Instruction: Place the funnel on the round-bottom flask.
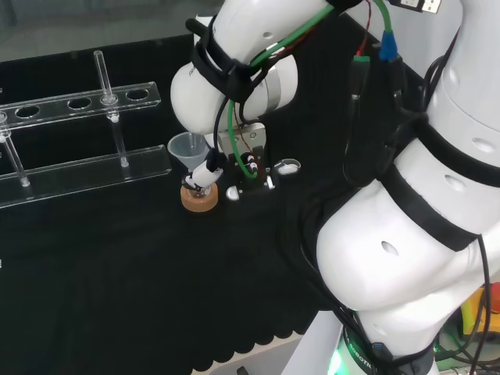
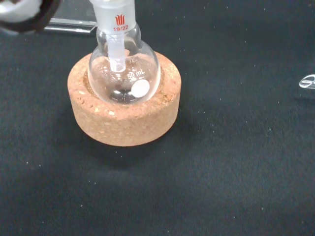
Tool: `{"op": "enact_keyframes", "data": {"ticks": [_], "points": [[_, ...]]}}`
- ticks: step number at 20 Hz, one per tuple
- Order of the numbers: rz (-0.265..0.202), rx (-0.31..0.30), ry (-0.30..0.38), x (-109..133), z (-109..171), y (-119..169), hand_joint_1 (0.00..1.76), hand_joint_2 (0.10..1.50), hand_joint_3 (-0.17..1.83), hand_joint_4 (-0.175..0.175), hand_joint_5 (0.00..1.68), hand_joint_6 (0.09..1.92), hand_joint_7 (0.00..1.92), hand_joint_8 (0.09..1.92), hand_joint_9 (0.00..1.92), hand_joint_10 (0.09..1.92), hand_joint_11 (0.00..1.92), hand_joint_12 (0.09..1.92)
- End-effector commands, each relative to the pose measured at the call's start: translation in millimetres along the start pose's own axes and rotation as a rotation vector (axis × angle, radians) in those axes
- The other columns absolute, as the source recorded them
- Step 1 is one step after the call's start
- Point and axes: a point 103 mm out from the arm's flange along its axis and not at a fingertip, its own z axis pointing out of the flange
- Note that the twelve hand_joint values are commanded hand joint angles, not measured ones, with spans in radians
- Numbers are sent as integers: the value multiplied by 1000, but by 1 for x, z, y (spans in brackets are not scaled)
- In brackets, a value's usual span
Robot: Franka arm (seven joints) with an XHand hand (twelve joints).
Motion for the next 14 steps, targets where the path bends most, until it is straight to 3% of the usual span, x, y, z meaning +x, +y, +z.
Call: {"op": "enact_keyframes", "data": {"ticks": [1,14], "points": [[-3,18,2,-4,2,2,629,528,447,-22,223,87,498,317,333,626,0,1100],[7,8,15,-10,1,2,607,527,422,-25,187,87,456,334,304,649,0,1089]]}}
